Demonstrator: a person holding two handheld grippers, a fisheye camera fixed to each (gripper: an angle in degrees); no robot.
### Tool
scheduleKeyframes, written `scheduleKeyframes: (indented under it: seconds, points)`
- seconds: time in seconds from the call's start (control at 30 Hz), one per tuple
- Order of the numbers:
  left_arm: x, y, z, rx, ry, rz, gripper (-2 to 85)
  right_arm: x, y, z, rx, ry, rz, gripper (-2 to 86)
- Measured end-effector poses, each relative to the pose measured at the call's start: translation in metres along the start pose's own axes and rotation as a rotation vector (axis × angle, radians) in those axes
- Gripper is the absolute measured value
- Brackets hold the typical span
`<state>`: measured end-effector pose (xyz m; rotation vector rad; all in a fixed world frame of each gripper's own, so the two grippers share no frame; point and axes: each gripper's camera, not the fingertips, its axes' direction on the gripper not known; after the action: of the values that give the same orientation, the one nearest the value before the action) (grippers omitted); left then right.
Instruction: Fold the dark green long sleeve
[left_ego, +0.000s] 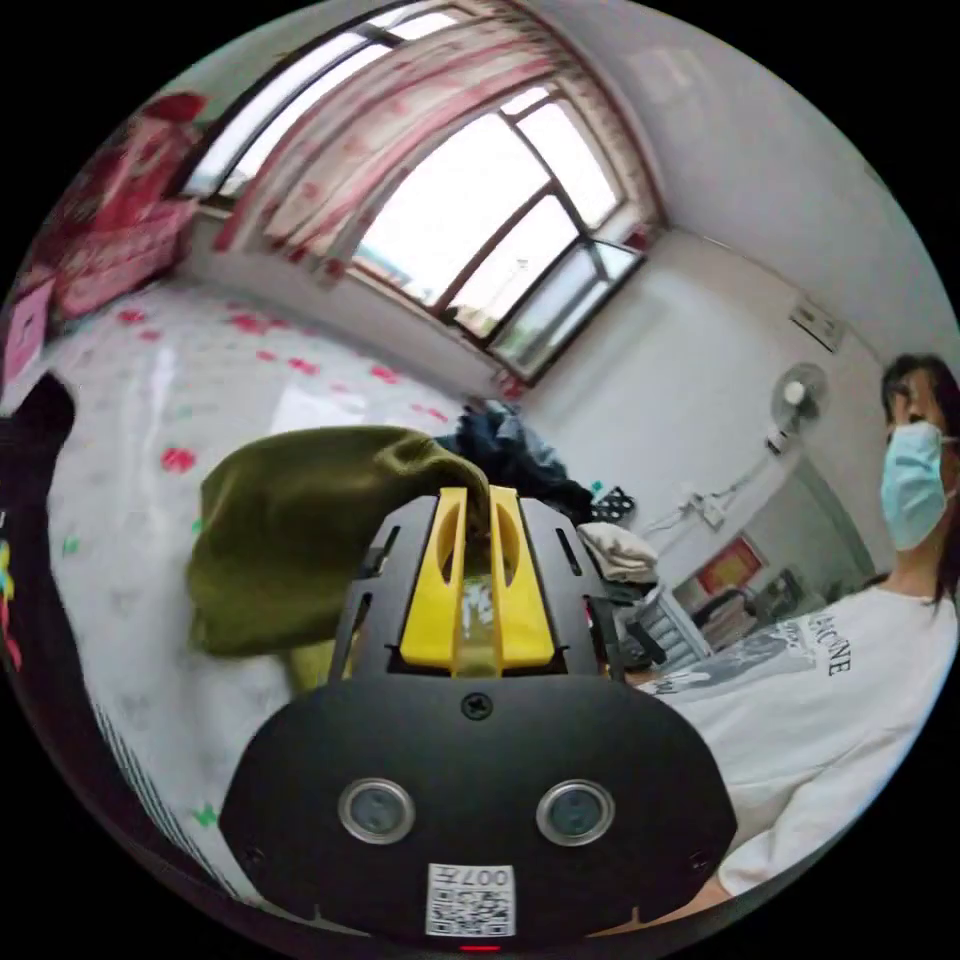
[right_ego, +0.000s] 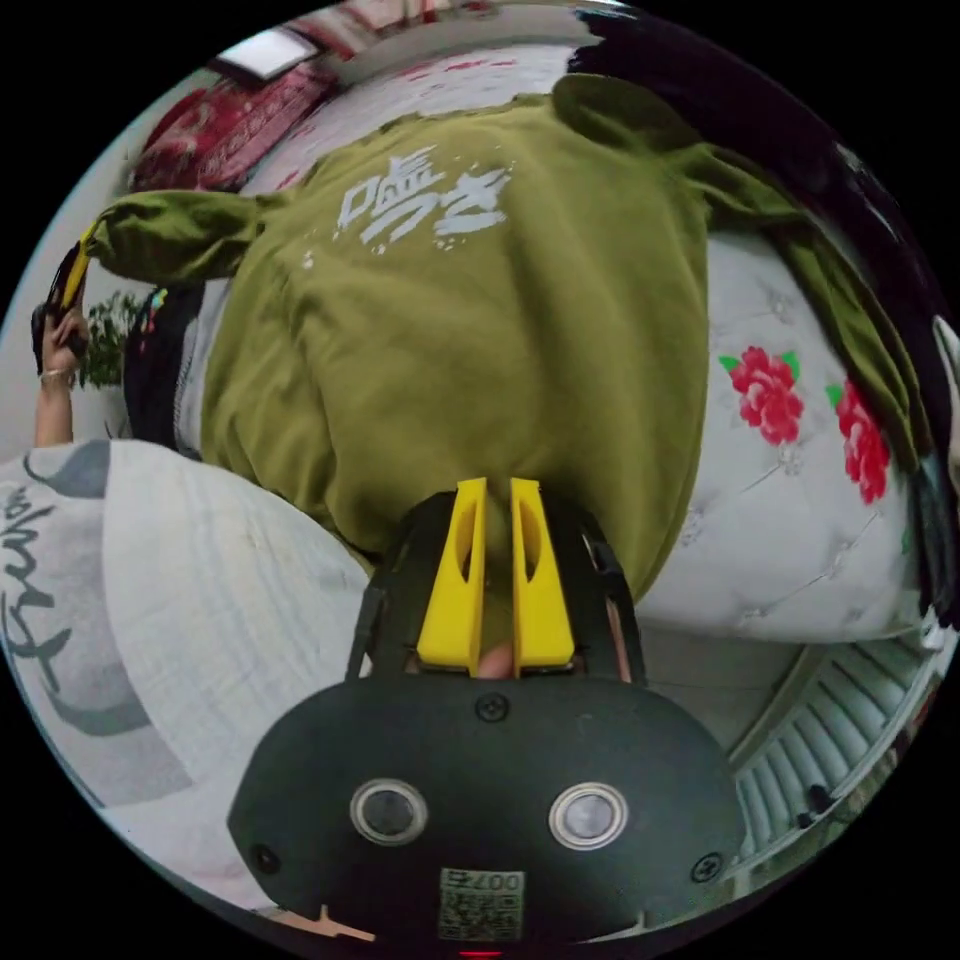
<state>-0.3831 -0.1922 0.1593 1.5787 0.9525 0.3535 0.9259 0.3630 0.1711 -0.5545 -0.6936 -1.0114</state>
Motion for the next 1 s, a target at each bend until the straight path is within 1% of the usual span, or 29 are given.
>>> scheduleKeyframes:
  seconds: [0.03, 0.1, 0.13, 0.2, 0.23, 0.27, 0.3, 0.33, 0.4, 0.47, 0.53, 0.57, 0.6, 0.63, 0.7, 0.73, 0.8, 0.83, 0.9, 1.0]
  points:
    - [0.013, -0.010, 0.009, 0.000, 0.044, 0.036, 4.3, 0.011, 0.002, -0.016, 0.049, -0.036, 0.042, 3.8]
    - [0.062, -0.035, 0.061, -0.008, 0.254, 0.140, 4.7, 0.025, 0.007, -0.041, 0.122, -0.071, 0.100, 4.2]
    - [0.074, -0.037, 0.078, -0.028, 0.307, 0.160, 4.9, 0.033, 0.010, -0.058, 0.171, -0.080, 0.136, 4.6]
    - [0.118, -0.023, 0.160, -0.173, 0.486, 0.224, 6.3, 0.044, 0.017, -0.080, 0.236, -0.077, 0.188, 5.0]
    - [0.127, -0.014, 0.182, -0.223, 0.506, 0.228, 6.8, 0.050, 0.024, -0.092, 0.270, -0.066, 0.221, 5.3]
    - [0.141, 0.011, 0.227, -0.346, 0.514, 0.234, 7.9, 0.053, 0.027, -0.097, 0.286, -0.059, 0.237, 5.5]
    - [0.148, 0.042, 0.268, -0.484, 0.482, 0.211, 8.5, 0.059, 0.035, -0.106, 0.307, -0.046, 0.269, 5.7]
    - [0.148, 0.059, 0.284, -0.543, 0.469, 0.194, 8.6, 0.066, 0.042, -0.112, 0.311, -0.035, 0.302, 5.9]
    - [0.138, 0.121, 0.315, -0.691, 0.435, 0.114, 8.7, 0.077, 0.055, -0.120, 0.318, -0.029, 0.340, 6.1]
    - [0.121, 0.156, 0.310, -0.742, 0.369, 0.061, 8.4, 0.090, 0.068, -0.129, 0.331, -0.025, 0.380, 6.3]
    - [0.100, 0.180, 0.291, -0.770, 0.251, 0.033, 7.9, 0.115, 0.084, -0.140, 0.360, -0.042, 0.441, 6.6]
    - [0.083, 0.192, 0.274, -0.781, 0.159, 0.008, 7.5, 0.124, 0.087, -0.142, 0.369, -0.048, 0.461, 6.7]
    - [0.065, 0.202, 0.255, -0.784, 0.068, -0.030, 7.0, 0.143, 0.092, -0.149, 0.388, -0.064, 0.505, 6.8]
    - [0.056, 0.206, 0.244, -0.782, 0.025, -0.054, 6.7, 0.166, 0.097, -0.157, 0.417, -0.092, 0.553, 6.9]
    - [0.026, 0.219, 0.198, -0.747, -0.114, -0.181, 6.2, 0.204, 0.103, -0.175, 0.480, -0.141, 0.636, 7.2]
    - [0.021, 0.222, 0.186, -0.725, -0.141, -0.217, 6.0, 0.232, 0.109, -0.189, 0.535, -0.161, 0.697, 7.3]
    - [0.013, 0.232, 0.141, -0.611, -0.226, -0.333, 5.2, 0.273, 0.118, -0.210, 0.627, -0.177, 0.783, 7.5]
    - [0.014, 0.235, 0.132, -0.582, -0.249, -0.358, 5.0, 0.300, 0.123, -0.224, 0.676, -0.178, 0.839, 7.7]
    - [0.021, 0.250, 0.104, -0.478, -0.334, -0.453, 4.4, 0.339, 0.126, -0.241, 0.724, -0.187, 0.897, 8.0]
    - [0.037, 0.272, 0.098, -0.431, -0.356, -0.540, 4.5, 0.398, 0.124, -0.261, 0.774, -0.205, 0.970, 8.5]
